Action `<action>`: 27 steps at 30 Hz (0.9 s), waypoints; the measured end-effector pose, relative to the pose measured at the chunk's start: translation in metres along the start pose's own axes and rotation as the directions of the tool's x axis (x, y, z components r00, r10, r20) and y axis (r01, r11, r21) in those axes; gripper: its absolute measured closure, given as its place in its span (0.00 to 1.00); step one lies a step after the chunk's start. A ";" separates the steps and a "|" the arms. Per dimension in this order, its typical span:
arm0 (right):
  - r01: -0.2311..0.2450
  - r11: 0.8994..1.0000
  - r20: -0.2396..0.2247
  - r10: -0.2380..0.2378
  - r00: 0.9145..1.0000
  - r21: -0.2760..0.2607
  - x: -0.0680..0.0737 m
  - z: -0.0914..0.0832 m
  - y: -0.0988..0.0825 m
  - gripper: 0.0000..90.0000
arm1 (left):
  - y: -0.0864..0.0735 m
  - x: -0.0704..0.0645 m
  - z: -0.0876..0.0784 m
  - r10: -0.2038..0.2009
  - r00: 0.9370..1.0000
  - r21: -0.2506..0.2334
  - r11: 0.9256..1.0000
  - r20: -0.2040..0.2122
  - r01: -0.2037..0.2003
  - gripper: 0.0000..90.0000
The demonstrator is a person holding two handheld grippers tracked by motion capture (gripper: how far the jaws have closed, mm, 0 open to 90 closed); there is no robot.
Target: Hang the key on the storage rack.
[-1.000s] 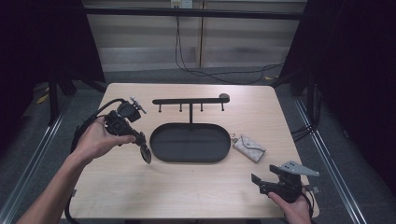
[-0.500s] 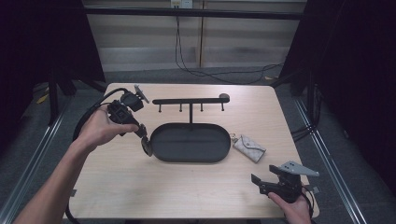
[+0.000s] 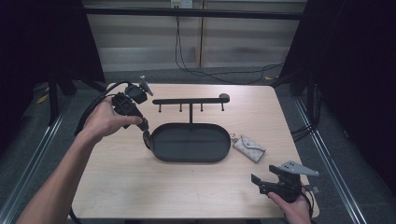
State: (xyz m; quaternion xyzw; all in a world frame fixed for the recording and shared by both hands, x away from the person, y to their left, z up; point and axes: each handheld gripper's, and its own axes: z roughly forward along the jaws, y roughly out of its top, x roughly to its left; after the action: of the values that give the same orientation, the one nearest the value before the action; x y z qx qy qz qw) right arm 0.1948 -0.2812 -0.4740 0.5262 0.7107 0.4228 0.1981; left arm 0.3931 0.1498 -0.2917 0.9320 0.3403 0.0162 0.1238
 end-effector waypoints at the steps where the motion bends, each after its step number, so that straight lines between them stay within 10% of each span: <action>1: 0.000 1.000 -0.002 0.000 1.000 -0.001 0.000 0.000 0.000 0.17 | 0.002 -0.001 0.000 0.002 1.000 0.001 1.000 0.004 -0.002 0.79; 27: -0.005 1.000 -0.010 0.005 1.000 0.003 -0.001 0.000 0.000 0.17 | 0.042 0.010 0.017 -0.038 0.999 0.047 0.998 0.022 0.037 0.79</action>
State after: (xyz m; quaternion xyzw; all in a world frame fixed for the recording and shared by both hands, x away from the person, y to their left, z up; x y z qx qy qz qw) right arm 0.1947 -0.2823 -0.4743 0.5260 0.7111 0.4249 0.1925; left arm 0.4294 0.1211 -0.2986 0.9282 0.3566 -0.0045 0.1062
